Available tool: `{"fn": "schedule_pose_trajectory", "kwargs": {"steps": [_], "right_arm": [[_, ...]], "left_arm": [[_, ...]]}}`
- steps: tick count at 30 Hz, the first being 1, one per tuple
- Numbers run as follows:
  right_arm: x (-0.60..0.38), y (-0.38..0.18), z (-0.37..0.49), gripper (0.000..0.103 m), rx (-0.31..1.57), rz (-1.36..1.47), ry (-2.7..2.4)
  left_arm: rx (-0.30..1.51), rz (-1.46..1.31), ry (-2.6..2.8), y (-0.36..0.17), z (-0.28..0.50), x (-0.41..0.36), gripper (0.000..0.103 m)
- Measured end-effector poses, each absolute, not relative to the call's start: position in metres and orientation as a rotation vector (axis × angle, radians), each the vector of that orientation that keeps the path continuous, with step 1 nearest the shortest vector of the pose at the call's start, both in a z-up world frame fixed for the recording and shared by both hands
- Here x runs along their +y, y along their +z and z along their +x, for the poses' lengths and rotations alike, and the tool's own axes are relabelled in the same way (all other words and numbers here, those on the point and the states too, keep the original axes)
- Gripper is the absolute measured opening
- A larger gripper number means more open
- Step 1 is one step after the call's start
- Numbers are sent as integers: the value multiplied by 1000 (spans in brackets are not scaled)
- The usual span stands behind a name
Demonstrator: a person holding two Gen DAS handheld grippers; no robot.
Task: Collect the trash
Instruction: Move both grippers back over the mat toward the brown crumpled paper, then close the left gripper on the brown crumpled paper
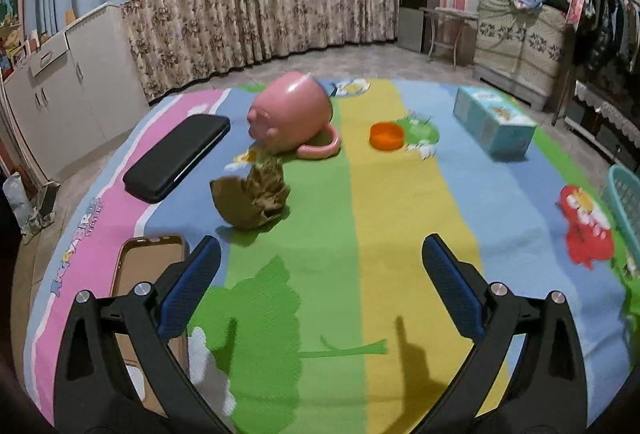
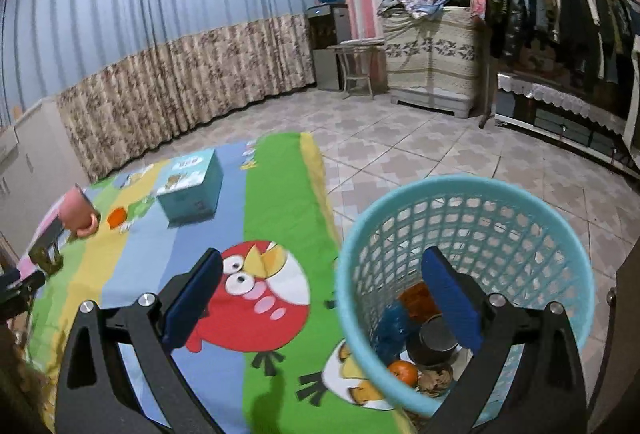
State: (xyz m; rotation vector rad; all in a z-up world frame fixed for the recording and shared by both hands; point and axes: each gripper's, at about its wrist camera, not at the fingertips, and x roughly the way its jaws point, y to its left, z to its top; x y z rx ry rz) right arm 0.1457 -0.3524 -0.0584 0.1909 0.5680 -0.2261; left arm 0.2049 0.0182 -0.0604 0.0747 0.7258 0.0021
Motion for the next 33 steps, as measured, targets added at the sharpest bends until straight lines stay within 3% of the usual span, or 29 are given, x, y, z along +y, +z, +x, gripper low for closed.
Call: {"fn": "schedule_pose_trajectory", "kwargs": {"steps": [18,20,24,28,33], "right_arm": [[-300,-69,175,98,652,116,-227],[-291,-70,181,98,663,86,-231],[-273,-68,195,98,688,63,-173],[-247,-60,219,98,712,61,-109],[-206,-52,253,98,717,12,-67]], "left_arm": [[759,-24,119,-73,278,72,97],[795,-25,105,-81,287,70,92],[868,-22,87,-95,296,67,69],[867,-40,73,-96,296,67,56],[834,-64,74,-93,290,70,54]]}}
